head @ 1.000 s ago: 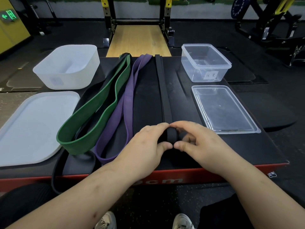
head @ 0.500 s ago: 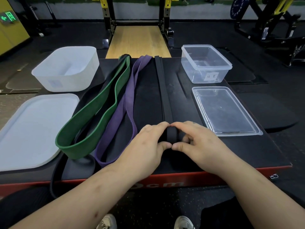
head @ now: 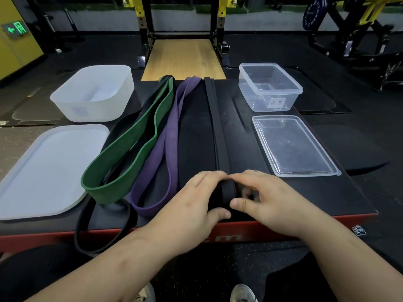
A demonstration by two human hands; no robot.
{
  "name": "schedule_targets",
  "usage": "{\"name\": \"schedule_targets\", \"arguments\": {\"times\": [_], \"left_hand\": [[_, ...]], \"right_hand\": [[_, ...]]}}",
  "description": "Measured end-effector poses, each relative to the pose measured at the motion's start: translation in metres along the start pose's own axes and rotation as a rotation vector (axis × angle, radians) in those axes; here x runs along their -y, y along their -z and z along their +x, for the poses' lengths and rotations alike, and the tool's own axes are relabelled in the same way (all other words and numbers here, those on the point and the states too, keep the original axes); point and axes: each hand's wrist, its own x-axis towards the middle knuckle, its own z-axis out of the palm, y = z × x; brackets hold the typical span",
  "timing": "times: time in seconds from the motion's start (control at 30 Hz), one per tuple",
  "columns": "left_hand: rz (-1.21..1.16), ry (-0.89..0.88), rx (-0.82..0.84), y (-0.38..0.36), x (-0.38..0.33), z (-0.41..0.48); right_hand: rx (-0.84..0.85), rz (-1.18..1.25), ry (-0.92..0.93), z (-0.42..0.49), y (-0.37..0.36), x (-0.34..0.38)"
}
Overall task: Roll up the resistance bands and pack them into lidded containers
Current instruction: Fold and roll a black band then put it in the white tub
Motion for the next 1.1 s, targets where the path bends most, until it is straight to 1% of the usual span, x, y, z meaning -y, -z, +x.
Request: {"name": "schedule_targets", "arguments": {"times": [0.23, 0.47, 0.6, 0.7, 0.83, 1.0, 1.1], "left_hand": [[0.053, 0.017, 0.0, 0.001, 0.003, 0.012], [0.02, 0.091, 0.018, 0.004, 0.003, 0.013], [0.009, 0.123, 0.037, 0.003, 0.002, 0.013], [-0.007, 0.14, 0.015, 0.002, 0.001, 0.012], [0.005, 0.141, 0.001, 0.002, 0.003, 0.018], [0.007, 0.122, 0.016, 0.002, 0.007, 0.02], [0.035, 0.096, -0.017, 0.003, 0.007, 0.024]], "right_hand": [[-0.061, 0.162, -0.076, -0.001, 0.002, 0.0], [-0.031, 0.242, -0.132, 0.003, 0.002, 0.0], [-0.033, 0.252, -0.14, 0.001, 0.006, 0.002], [-0.039, 0.223, -0.167, 0.003, 0.005, 0.006], [-0.057, 0.212, -0.154, 0.004, 0.009, 0.012], [-0.041, 0.223, -0.18, 0.008, 0.011, 0.015], [-0.047, 0.225, -0.192, 0.01, 0.011, 0.013]]}}
